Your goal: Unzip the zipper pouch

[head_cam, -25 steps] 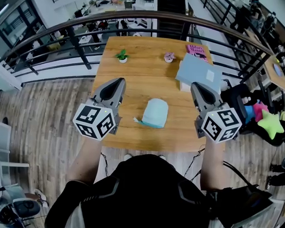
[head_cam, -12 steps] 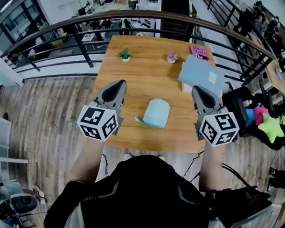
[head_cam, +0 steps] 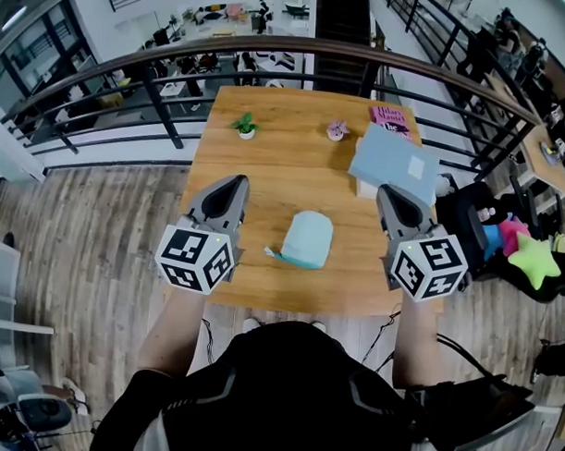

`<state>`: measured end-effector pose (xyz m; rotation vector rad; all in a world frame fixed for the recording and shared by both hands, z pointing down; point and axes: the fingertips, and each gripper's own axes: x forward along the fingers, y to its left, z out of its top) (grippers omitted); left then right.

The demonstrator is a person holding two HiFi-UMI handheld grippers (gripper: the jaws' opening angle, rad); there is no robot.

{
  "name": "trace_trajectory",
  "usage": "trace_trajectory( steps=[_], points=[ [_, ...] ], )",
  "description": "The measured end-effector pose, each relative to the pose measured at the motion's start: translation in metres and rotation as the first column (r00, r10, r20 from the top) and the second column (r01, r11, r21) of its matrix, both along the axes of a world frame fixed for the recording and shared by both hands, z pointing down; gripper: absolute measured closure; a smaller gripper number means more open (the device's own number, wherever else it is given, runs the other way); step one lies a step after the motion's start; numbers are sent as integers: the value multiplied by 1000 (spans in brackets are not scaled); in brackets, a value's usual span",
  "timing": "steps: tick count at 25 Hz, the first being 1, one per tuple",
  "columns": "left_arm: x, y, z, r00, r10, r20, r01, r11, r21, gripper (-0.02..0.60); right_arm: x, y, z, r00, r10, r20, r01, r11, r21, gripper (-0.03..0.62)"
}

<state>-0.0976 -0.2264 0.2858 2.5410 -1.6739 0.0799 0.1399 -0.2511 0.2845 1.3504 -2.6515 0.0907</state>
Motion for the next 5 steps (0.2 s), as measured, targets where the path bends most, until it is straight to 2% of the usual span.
trace_trajectory(
  steps=[5],
  points=[
    [0, 2, 2, 1000, -1, 12, 1, 1000, -2, 552, -4, 3, 3, 1000, -4, -2, 4, 1000, -2, 586]
  ],
)
